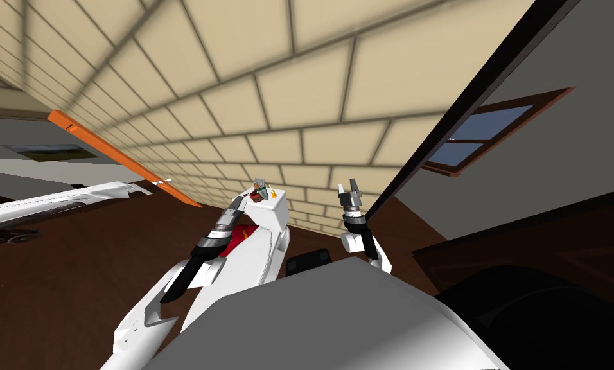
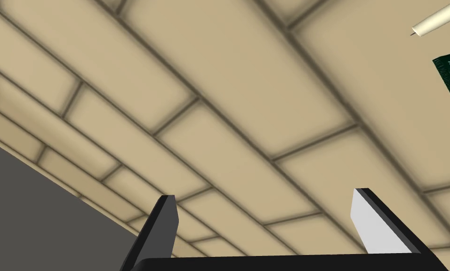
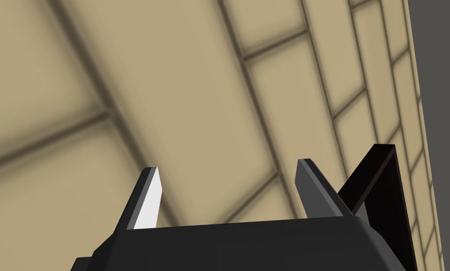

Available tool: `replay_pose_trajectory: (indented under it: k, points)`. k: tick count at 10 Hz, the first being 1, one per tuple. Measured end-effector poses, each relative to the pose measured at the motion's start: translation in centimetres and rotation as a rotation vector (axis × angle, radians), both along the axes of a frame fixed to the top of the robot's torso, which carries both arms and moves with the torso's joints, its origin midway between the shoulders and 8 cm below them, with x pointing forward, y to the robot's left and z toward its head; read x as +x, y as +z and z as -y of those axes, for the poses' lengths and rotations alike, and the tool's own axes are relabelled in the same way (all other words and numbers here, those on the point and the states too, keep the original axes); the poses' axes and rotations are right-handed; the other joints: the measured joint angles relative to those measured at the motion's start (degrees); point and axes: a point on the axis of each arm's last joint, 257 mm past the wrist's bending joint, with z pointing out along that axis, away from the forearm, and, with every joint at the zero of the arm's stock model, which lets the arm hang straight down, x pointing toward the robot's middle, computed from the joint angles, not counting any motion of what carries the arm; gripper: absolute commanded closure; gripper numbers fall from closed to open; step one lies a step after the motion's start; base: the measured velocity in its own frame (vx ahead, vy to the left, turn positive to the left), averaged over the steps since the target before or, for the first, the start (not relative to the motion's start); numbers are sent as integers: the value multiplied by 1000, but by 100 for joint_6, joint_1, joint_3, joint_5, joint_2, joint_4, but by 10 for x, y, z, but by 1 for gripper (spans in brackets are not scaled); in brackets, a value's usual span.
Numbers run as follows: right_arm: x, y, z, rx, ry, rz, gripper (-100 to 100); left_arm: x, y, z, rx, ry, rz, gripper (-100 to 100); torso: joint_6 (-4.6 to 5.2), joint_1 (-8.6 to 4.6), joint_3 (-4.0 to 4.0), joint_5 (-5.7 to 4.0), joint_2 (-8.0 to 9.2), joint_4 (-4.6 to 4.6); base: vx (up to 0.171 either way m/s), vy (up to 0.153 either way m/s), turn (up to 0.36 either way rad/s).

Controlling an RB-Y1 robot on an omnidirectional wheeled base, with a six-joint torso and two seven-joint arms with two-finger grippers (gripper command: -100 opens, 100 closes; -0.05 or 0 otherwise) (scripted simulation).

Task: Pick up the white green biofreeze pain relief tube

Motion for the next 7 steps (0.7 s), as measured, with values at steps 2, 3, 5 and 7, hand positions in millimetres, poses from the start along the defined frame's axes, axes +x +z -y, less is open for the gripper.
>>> replay_pose_trajectory:
  k: [2,3,5,7]
  points:
    - [0,0,0,0,0,0,0,10,0,-16,-46,30,-15,-100,-2,-3,8,-1,13,3,-128,-83,-17]
    - [0,0,0,0,0,0,0,17,-2,-27,-70,45,-23,-100,-1,-5,8,-1,15,3,-124,-117,-49]
    - [0,0,0,0,0,0,0,28,0,-48,-121,74,-35,-100,-2,-6,0,-3,-1,1,-69,-86,-21]
    - [0,0,0,0,0,0,0,37,0,-64,-170,97,-46,-100,-2,1,-4,-1,-8,-2,-72,-73,-20]
